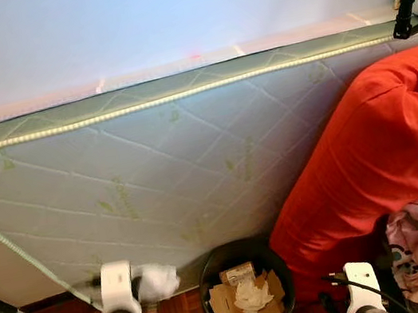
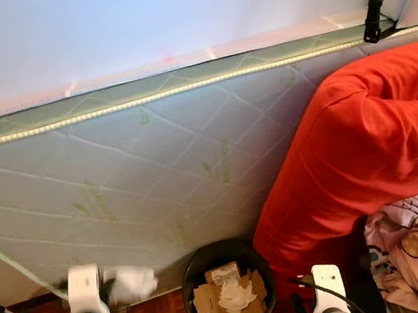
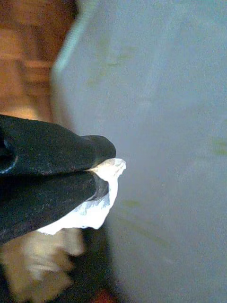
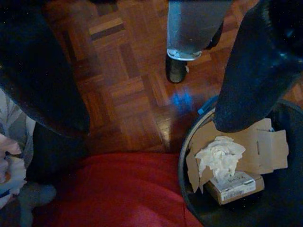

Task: Clean up the room

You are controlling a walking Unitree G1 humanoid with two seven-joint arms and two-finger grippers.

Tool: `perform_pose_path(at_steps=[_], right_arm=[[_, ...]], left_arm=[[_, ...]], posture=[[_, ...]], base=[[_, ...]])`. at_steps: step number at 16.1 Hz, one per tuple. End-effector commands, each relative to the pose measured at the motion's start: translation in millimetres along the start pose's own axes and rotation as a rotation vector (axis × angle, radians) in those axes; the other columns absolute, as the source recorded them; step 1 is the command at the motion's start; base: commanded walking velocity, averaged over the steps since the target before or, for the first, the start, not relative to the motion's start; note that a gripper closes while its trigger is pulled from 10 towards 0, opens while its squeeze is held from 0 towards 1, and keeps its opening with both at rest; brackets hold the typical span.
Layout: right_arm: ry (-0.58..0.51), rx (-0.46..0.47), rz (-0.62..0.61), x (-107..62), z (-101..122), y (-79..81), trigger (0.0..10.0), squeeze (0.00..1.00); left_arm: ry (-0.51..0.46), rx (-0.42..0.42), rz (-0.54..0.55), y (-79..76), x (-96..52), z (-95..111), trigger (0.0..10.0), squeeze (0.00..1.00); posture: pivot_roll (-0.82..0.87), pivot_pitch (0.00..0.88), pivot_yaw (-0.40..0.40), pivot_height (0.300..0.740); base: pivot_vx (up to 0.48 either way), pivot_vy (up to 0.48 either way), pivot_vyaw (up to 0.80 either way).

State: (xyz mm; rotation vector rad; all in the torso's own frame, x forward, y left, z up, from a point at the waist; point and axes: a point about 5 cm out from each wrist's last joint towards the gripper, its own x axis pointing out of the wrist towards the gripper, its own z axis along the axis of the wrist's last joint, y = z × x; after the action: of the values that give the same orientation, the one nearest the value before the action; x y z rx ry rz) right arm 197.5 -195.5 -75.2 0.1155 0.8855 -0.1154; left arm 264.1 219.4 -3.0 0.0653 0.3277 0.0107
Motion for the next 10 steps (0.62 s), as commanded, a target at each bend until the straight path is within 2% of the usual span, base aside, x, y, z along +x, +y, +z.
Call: perform_pose_path(at_steps=[1,3,6,10], right_arm=[[0.011,-0.001,0.002,-0.9,-4.3,-0.7,10.0,0.00],[0.008,0.004,0.006,-1.2,-5.3,-0.4,10.0,0.00],[0.014,-0.002,0.011,-1.7,-7.5,-0.6,10.0,0.00],[0.016,-0.011,0.014,-1.9,-8.4,-0.5,10.0,0.00]], left_arm=[[-0.025,-0.004,-0.011,-3.0,0.4,2.7,10.0,0.00],[-0.122,-0.017,-0.030,-10.7,2.8,18.0,10.0,0.00],[-0.203,-0.026,-0.051,-22.4,-5.3,24.4,10.0,0.00],[-0.264,-0.053,-0.038,-21.3,-4.4,42.1,10.0,0.00]], posture=[[0.08,0.099,-0.057,0.718],[0.07,0.102,-0.057,0.718],[0.07,0.106,-0.061,0.718],[0.07,0.106,-0.065,0.718]], base=[[0.000,0.000,0.00],[0.000,0.000,0.00],[0.000,0.000,0.00],[0.000,0.000,0.00]])
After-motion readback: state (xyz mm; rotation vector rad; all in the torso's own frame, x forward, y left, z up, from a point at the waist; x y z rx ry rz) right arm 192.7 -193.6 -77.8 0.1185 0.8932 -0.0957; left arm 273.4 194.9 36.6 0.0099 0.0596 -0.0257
